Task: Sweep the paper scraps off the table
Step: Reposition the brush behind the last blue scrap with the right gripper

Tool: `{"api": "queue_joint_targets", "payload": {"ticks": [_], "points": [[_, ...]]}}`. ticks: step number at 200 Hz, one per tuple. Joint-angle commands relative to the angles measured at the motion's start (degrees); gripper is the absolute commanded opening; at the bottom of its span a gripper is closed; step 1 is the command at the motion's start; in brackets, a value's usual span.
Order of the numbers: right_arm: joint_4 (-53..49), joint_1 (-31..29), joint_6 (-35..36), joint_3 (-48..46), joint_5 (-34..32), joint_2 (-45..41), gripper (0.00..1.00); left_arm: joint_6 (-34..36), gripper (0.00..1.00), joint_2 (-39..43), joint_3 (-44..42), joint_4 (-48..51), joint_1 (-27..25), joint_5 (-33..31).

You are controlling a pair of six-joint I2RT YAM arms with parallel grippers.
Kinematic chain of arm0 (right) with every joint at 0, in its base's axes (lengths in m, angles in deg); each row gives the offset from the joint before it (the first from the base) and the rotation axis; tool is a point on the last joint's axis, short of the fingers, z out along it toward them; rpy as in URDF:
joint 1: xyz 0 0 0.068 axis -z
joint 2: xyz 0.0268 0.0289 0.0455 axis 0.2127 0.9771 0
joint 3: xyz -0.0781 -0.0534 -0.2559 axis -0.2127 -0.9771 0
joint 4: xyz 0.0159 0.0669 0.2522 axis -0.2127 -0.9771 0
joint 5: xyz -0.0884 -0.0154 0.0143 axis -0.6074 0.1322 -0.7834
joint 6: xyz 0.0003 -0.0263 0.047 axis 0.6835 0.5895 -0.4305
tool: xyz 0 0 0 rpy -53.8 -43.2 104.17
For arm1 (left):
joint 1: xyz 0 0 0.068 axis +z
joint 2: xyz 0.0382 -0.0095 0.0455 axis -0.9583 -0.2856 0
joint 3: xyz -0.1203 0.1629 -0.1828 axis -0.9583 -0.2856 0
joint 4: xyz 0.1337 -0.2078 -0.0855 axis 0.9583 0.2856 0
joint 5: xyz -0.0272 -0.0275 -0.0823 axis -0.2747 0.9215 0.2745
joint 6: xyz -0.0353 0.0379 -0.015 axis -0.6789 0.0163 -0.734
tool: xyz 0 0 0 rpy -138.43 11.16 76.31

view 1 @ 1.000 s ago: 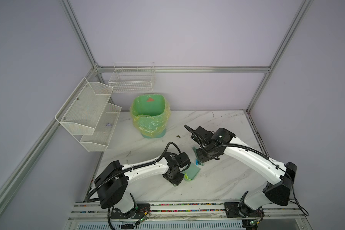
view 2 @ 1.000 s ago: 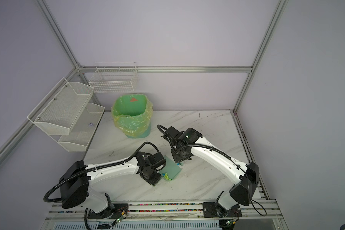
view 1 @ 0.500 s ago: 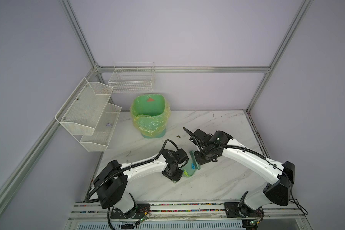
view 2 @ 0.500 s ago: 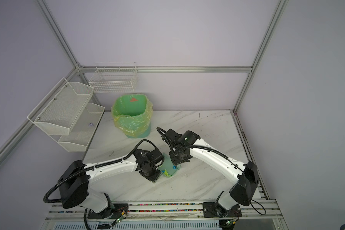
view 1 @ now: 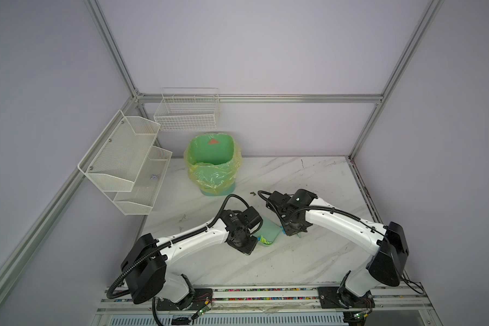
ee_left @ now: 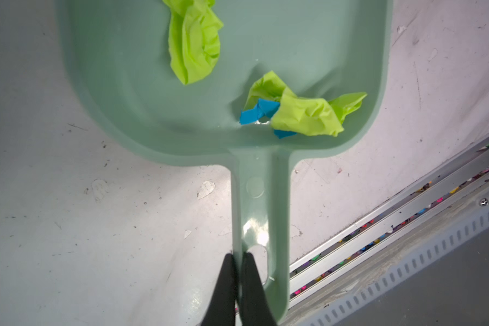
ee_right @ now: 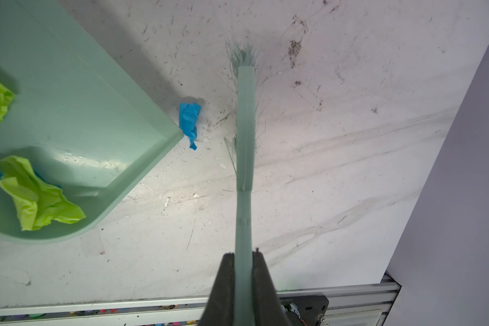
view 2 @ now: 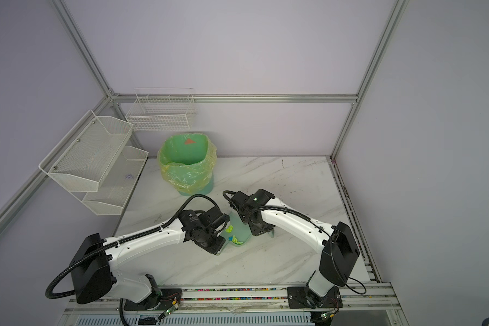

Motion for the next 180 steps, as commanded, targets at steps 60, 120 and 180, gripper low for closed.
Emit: {"api": "queue_joint_targets", "payload": {"ticks": [60,120,180], "points": [[-3.5,0.3,-0.8,3.4,-1.0,0.1,0.00,-0.6,0.00,5.2,0.4,4.7,0.2,0.4],[-3.4,0.3,0.4,5.2,0.5,1.0,0.00,-2.6,0.00,7.4,-2.4,7.9,0.0,1.6],[-1.5,0.3,1.6,5.9,3.5,1.0,0.00,-3.8,0.00,7.5,-5.5,7.3,-2.2,1.8]]}}
